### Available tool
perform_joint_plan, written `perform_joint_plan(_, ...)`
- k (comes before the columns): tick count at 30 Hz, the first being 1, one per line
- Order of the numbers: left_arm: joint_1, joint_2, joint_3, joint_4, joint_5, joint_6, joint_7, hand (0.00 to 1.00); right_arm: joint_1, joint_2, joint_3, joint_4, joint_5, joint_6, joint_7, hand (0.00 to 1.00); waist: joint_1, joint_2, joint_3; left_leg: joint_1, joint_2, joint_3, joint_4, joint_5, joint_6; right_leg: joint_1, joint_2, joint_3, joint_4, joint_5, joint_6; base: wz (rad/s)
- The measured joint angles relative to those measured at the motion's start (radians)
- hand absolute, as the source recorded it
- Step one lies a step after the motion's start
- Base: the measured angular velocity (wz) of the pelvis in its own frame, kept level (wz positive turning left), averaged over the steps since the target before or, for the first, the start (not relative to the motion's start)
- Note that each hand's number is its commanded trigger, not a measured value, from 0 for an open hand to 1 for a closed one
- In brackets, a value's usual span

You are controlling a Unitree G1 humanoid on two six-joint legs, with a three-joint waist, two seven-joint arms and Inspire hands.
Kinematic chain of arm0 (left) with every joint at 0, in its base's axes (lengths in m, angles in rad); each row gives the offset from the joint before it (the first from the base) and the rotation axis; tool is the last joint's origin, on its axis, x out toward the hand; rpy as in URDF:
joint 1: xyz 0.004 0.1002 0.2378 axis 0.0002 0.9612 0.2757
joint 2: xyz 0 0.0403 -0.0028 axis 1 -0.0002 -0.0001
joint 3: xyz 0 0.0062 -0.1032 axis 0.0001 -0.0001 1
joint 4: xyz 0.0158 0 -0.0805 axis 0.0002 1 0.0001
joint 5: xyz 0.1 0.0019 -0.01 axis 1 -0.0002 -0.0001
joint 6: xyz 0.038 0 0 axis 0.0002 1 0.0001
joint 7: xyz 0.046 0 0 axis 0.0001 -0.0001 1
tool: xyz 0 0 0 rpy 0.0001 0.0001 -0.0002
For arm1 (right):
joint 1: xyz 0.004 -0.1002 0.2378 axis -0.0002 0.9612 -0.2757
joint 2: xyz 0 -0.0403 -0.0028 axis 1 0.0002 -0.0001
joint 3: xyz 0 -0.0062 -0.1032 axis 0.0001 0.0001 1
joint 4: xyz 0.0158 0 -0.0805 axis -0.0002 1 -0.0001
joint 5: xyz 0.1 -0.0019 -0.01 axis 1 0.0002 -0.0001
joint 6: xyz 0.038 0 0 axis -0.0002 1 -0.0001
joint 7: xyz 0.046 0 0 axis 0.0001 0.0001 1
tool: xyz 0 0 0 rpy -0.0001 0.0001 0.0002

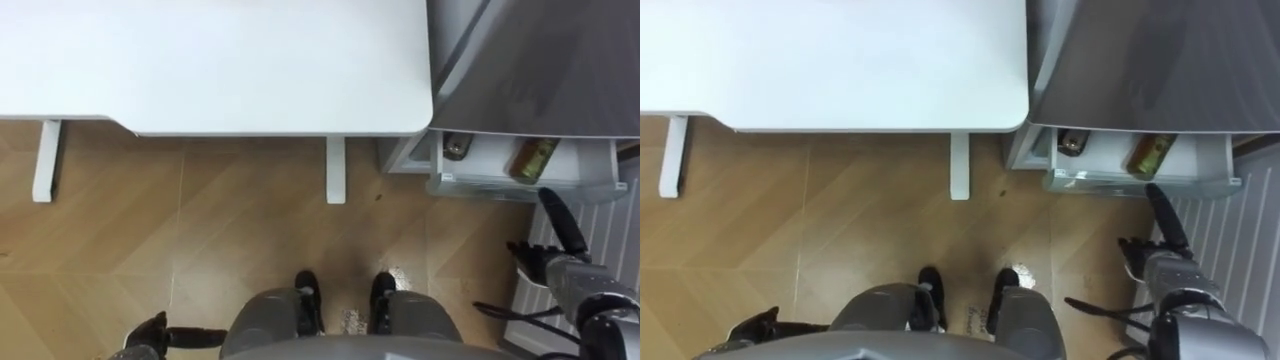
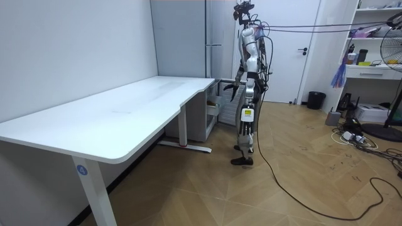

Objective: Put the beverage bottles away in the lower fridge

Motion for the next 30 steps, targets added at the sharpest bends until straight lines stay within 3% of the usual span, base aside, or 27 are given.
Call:
perform_joint_plan(8,-0.026,-0.003,0.007,0.003,-0.003,0.001,-0.002,0.00,-0.026,0.014,-0.048,0.006,-0.001,-0.005,0.024,0.00,0.003,-0.002,0.0010,-0.075,0.001,0.000,0.066,-0.006,0.001,-0.086,-0.009,0.006,0.080,-0.022,-0.008,0.00)
perform_joint_plan(13,-0.045,-0.002,0.006,0.038,-0.005,0.000,0.003,0.00,-0.078,0.013,-0.047,0.024,0.014,-0.006,0.017,0.00,0.028,-0.007,0.0046,-0.205,0.011,0.004,0.243,-0.073,0.000,-0.229,-0.022,0.030,0.274,-0.098,-0.019,-0.03)
perform_joint_plan(17,-0.052,-0.002,-0.014,0.069,-0.007,0.017,0.029,0.00,-0.122,0.007,-0.037,0.022,0.007,-0.008,-0.013,0.00,0.030,-0.009,0.0066,-0.347,0.026,-0.022,0.422,-0.130,-0.004,-0.361,-0.023,0.037,0.444,-0.167,-0.031,0.11)
perform_joint_plan(22,-0.067,-0.001,-0.037,0.069,-0.010,0.017,0.032,0.00,-0.195,-0.040,0.001,0.017,-0.019,-0.023,-0.021,0.00,0.042,-0.010,0.0084,-0.512,0.032,-0.046,0.604,-0.178,-0.008,-0.517,-0.043,0.032,0.629,-0.226,-0.044,0.14)
perform_joint_plan(24,-0.086,0.003,-0.040,0.066,-0.012,0.011,0.031,0.00,-0.243,-0.086,0.015,0.012,-0.055,-0.027,-0.026,0.00,0.051,-0.018,0.0128,-0.583,0.028,-0.045,0.675,-0.194,-0.003,-0.592,-0.059,0.042,0.713,-0.258,-0.046,0.12)
perform_joint_plan(27,-0.090,0.006,-0.040,0.042,-0.012,0.008,0.034,0.00,-0.285,-0.143,0.080,-0.067,-0.109,-0.029,-0.067,0.00,0.062,-0.023,0.0150,-0.669,0.031,-0.044,0.743,-0.201,0.002,-0.680,-0.068,0.050,0.787,-0.270,-0.050,0.03)
perform_joint_plan(30,-0.089,0.008,-0.043,0.025,-0.011,0.011,0.053,0.00,-0.308,-0.150,0.124,-0.078,-0.142,-0.026,-0.129,0.00,0.067,-0.036,0.0158,-0.720,0.033,-0.053,0.779,-0.202,0.002,-0.724,-0.073,0.046,0.820,-0.273,-0.053,0.06)
